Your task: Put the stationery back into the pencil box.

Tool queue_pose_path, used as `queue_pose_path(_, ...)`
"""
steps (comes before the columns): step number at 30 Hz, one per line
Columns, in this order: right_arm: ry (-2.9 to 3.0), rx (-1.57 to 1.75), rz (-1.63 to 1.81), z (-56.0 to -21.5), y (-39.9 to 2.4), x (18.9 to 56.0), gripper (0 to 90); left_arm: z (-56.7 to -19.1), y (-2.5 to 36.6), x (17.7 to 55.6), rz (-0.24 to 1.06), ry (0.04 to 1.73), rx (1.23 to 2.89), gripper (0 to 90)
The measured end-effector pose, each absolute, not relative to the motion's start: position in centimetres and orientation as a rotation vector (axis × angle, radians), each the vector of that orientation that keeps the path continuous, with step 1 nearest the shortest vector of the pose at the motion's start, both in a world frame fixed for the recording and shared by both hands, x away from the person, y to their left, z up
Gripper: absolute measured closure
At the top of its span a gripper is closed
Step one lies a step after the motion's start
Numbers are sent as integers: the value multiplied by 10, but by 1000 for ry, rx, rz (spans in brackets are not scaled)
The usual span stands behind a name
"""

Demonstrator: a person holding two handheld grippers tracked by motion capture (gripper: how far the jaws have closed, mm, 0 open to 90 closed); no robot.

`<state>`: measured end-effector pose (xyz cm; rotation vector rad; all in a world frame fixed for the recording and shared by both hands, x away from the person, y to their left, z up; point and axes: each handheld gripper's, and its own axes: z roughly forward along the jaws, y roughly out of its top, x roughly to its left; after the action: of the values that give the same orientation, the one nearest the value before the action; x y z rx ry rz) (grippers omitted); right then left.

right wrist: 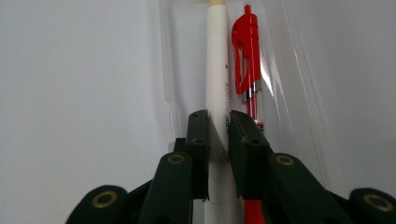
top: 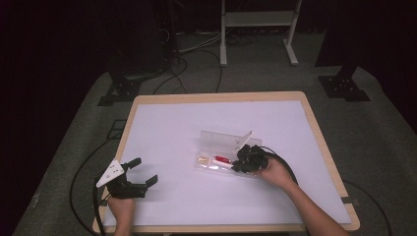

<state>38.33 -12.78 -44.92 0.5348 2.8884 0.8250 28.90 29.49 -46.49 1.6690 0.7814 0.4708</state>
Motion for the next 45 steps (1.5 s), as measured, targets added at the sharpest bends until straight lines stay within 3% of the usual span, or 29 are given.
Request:
queue_pose_path(10, 2895, 542, 836, -451, -128, 384, 769, -465, 295, 289, 471, 780, 1671, 0)
queue_pose_path(45, 2827, 575, 1017, -428, -153, 374, 629, -465, 293, 286, 471, 757, 1686, 0)
